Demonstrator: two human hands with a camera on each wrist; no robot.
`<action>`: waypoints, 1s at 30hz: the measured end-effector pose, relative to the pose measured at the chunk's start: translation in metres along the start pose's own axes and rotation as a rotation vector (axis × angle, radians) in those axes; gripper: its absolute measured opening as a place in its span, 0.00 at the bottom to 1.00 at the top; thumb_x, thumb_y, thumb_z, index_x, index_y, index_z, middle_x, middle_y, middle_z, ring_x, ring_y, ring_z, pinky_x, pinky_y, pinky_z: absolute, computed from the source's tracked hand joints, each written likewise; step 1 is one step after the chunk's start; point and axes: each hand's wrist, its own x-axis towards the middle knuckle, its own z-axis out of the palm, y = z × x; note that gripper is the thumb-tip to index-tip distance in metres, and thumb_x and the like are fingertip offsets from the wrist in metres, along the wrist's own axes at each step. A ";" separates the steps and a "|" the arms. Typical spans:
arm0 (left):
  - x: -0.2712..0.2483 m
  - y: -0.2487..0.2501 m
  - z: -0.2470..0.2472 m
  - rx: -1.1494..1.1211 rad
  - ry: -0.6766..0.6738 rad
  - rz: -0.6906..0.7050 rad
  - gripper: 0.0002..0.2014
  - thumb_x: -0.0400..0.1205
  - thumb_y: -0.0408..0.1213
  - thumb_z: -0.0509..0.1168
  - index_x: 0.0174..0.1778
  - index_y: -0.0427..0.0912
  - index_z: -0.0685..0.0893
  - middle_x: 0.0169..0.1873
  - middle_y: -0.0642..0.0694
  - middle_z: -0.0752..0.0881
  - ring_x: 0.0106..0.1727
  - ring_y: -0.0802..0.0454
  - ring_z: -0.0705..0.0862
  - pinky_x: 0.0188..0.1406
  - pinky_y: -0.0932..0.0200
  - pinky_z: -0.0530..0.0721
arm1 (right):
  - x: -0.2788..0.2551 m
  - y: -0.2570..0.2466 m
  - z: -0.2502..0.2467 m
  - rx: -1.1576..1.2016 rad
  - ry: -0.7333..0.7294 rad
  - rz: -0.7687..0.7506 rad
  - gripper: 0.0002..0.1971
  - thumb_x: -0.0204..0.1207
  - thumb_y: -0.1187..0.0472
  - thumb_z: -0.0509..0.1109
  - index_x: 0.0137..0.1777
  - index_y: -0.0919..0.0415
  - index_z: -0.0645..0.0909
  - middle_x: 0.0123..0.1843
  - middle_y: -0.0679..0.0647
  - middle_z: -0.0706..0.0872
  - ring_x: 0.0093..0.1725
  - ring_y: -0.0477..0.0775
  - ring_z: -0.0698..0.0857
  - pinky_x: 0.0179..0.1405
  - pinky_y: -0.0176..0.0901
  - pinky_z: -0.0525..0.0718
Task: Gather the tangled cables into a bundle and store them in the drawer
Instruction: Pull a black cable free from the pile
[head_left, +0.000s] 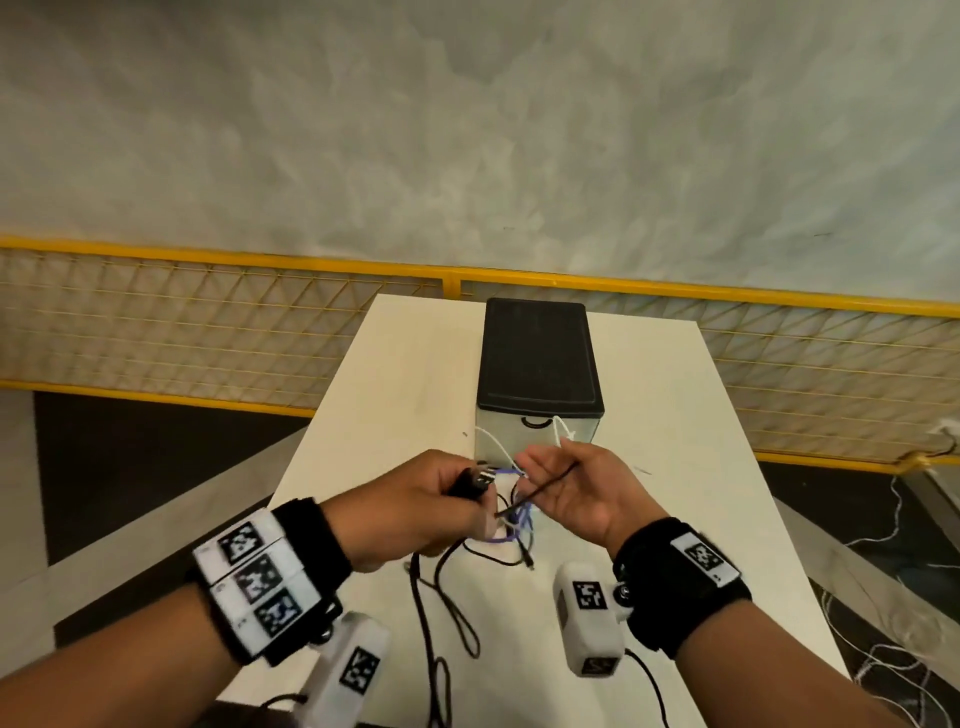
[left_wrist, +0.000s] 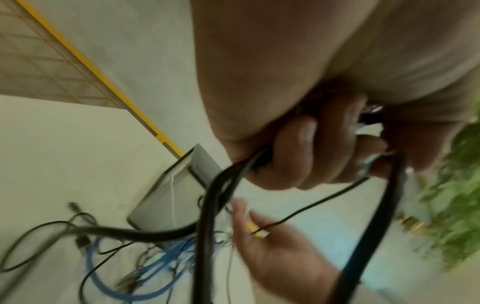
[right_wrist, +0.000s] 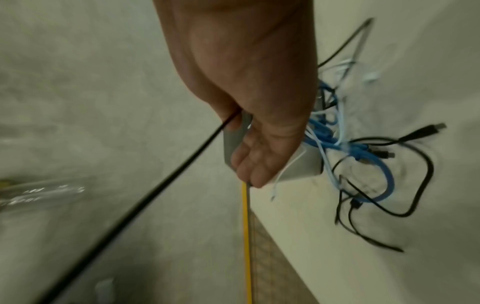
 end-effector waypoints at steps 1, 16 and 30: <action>-0.010 0.006 -0.004 -0.055 -0.063 0.020 0.06 0.66 0.34 0.72 0.28 0.49 0.84 0.24 0.47 0.73 0.24 0.53 0.67 0.23 0.63 0.65 | 0.005 -0.001 -0.007 0.024 0.045 -0.009 0.13 0.86 0.60 0.56 0.56 0.69 0.77 0.36 0.64 0.92 0.36 0.60 0.94 0.32 0.56 0.92; 0.063 -0.043 0.012 0.316 0.310 -0.050 0.13 0.74 0.44 0.77 0.29 0.49 0.80 0.26 0.55 0.80 0.27 0.59 0.76 0.32 0.60 0.74 | -0.008 0.017 0.003 -0.057 -0.131 0.032 0.09 0.84 0.61 0.62 0.58 0.62 0.80 0.45 0.62 0.92 0.42 0.62 0.92 0.57 0.67 0.82; 0.022 -0.061 0.021 0.512 -0.333 -0.152 0.07 0.74 0.34 0.75 0.47 0.38 0.92 0.41 0.38 0.92 0.38 0.59 0.86 0.45 0.60 0.84 | 0.007 -0.005 -0.026 0.121 0.074 0.001 0.14 0.88 0.62 0.53 0.46 0.67 0.77 0.43 0.64 0.92 0.37 0.62 0.93 0.32 0.61 0.90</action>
